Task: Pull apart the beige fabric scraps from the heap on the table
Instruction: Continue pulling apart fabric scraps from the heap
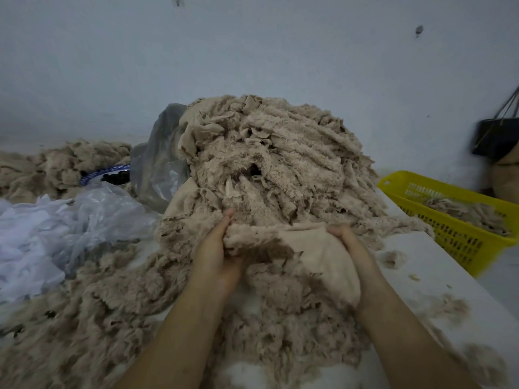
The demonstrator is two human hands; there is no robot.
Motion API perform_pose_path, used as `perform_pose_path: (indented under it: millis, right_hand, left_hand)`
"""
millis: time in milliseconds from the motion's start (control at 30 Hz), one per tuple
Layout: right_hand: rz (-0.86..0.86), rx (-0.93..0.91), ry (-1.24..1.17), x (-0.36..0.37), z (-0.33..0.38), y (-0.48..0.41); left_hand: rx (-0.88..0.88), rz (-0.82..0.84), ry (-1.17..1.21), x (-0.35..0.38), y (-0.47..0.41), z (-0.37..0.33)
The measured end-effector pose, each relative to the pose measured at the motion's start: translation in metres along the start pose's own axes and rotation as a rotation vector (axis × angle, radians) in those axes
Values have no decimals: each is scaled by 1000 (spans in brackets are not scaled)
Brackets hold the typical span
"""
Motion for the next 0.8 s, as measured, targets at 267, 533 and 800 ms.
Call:
perform_pose_path:
  millis: [267, 533, 800]
  right_hand:
    - [-65, -109, 12, 3, 1, -10]
    - [127, -438, 518, 38, -8, 2]
    - [65, -591, 743, 36, -6, 1]
  left_hand:
    - [473, 149, -929, 20, 15, 19]
    - [668, 311, -1475, 30, 15, 32]
    - [590, 350, -1357, 29, 20, 33]
Point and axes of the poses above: each hand's wrist, its own y-axis away from the middle knuckle, its own x-axis out of the palm, z = x × y, the point moved 5 cm from there along -y, towards the middle knuckle, and after that the axes turned 4 degrees about -z, right-handed, at the moved point
